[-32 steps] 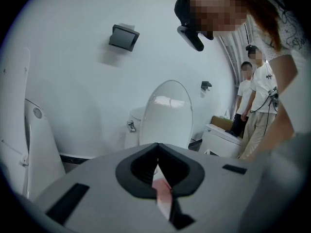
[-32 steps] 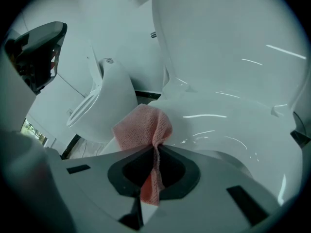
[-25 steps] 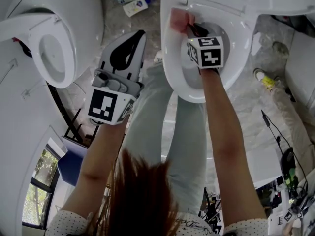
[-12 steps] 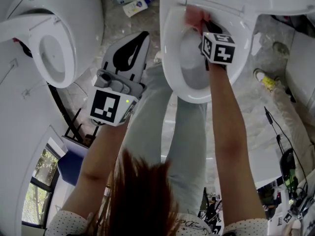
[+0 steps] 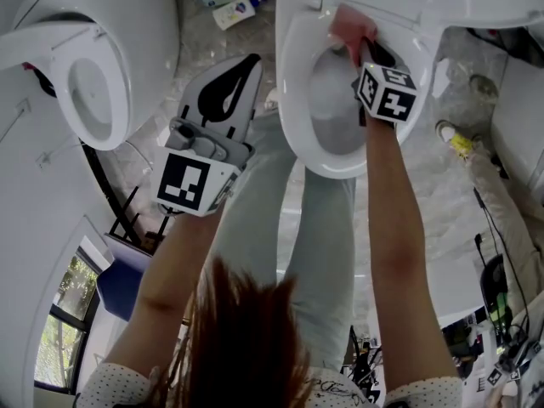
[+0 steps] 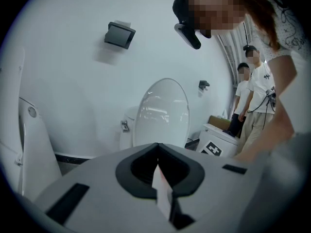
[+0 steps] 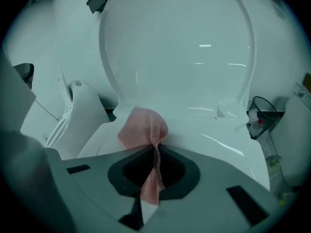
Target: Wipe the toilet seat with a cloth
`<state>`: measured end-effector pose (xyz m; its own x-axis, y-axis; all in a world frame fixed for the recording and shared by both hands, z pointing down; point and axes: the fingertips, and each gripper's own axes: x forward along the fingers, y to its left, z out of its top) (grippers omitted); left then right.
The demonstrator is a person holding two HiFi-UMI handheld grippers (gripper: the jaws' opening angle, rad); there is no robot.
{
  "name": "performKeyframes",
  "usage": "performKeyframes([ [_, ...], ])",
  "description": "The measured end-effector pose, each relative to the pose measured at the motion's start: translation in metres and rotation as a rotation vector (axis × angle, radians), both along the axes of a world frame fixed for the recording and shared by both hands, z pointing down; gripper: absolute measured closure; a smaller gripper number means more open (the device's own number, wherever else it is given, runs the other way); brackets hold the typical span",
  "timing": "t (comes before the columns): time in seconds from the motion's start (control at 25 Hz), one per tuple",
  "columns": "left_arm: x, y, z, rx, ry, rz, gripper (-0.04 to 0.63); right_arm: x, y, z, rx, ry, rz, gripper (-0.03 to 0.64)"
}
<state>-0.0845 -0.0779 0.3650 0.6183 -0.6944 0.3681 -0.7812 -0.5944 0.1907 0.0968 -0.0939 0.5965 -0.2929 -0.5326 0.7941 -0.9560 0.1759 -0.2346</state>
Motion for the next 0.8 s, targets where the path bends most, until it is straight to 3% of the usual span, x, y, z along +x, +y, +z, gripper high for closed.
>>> performKeyframes([
  [0.36,0.009,-0.001,-0.019,0.018,0.005,0.013,0.591,0.016,0.024,-0.074,0.196,0.007,0.027,0.584],
  [0.8,0.037,0.011,-0.123,0.064,0.026,0.032,0.591,0.052,0.071,-0.264,0.412,0.019,0.003,0.584],
])
